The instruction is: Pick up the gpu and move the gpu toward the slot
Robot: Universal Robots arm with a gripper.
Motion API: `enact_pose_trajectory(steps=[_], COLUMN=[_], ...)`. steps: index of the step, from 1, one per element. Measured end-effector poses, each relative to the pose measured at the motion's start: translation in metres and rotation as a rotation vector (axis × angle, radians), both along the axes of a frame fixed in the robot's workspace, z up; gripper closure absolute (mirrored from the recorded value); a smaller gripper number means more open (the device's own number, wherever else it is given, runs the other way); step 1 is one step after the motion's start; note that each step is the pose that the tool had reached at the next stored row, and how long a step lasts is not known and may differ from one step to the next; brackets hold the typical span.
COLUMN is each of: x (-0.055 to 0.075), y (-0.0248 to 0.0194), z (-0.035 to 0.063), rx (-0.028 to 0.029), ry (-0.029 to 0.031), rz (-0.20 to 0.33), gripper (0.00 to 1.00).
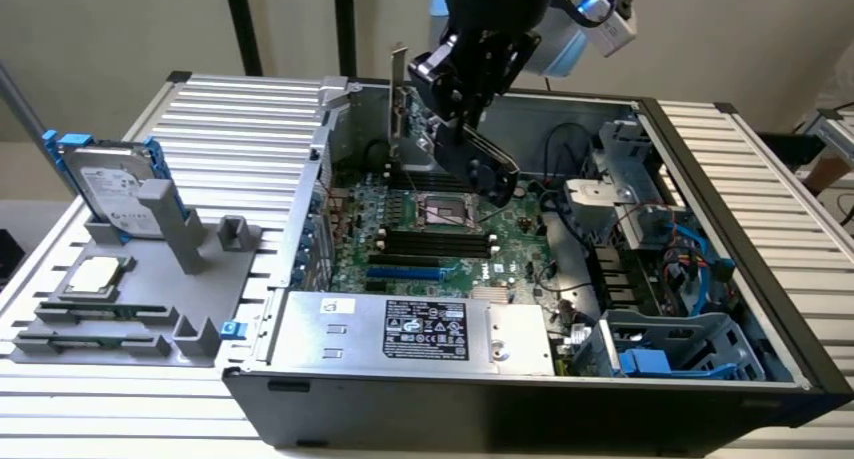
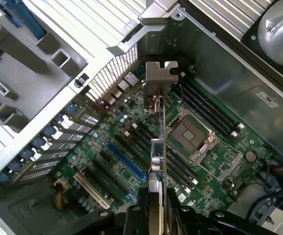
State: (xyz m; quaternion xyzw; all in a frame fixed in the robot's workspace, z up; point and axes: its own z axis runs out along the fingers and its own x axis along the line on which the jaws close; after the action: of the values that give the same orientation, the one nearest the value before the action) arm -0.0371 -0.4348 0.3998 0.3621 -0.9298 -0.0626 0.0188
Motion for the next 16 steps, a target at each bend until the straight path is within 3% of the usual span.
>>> enact_pose_trajectory(steps=[5, 16], x=[0.0000, 0.0000], y=[0.0000, 0.0000], z=[-0.0015, -0.0054], rx=[0.0084, 0.0187], ry=[-0.0086, -0.0228], rz=[0.084, 0.282], gripper=[0.74, 0.74])
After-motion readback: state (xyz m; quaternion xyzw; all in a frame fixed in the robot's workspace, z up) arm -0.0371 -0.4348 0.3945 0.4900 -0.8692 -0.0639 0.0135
